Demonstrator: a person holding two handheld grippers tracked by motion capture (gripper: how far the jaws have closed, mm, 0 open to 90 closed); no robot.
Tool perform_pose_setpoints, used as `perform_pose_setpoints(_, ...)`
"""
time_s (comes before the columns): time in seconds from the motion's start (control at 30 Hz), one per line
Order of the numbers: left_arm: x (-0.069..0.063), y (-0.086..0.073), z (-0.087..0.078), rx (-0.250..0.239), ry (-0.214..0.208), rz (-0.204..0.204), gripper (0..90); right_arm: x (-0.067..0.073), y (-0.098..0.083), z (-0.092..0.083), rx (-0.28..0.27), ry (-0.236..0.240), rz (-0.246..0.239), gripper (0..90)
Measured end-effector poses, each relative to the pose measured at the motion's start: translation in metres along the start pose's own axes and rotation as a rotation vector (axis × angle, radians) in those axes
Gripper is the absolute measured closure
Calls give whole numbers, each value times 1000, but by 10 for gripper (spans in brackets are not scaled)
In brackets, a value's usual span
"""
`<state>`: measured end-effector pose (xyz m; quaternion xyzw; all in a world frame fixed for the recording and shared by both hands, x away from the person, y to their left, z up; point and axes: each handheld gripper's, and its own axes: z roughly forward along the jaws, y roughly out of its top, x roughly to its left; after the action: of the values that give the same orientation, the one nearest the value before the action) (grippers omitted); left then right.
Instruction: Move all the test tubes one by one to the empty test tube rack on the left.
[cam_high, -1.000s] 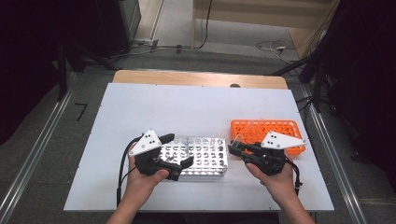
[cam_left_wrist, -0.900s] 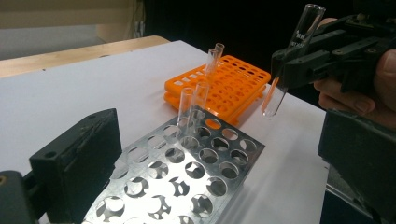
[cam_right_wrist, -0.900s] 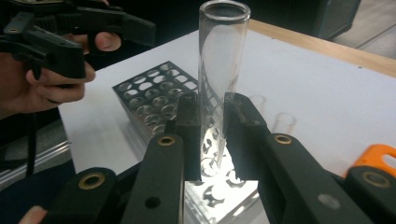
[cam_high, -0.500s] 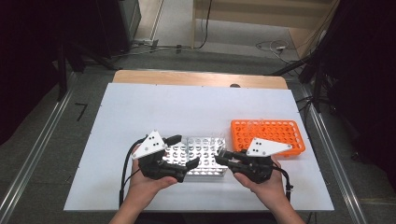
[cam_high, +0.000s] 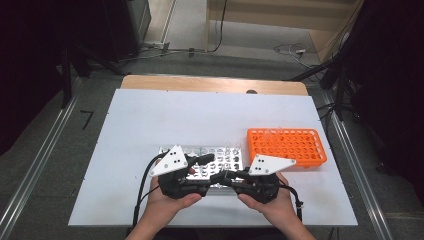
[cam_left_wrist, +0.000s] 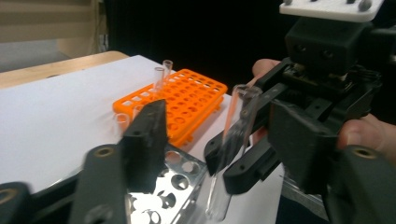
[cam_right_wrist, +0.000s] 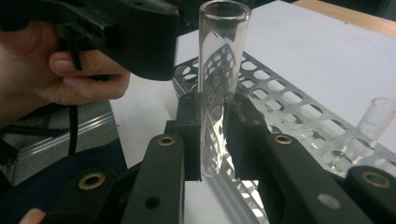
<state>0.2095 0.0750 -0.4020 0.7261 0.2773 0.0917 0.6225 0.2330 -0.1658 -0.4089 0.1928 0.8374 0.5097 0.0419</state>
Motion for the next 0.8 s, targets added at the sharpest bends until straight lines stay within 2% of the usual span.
perform_pose_setpoints(0.2,-5,-2,6,24,-31,20,560,5,0,6,16,11,-6,741)
perform_pose_setpoints(0.43,-7,-3,8,29,-31,28,699,7,-1,9,24,20,-9,741)
perform_pose_setpoints(0.53,-6,-3,8,32,-24,31,734,7,-1,10,24,21,-12,741)
perform_pose_setpoints(0.8,-5,-4,9,36,-12,35,748,6,-2,10,29,17,-6,740)
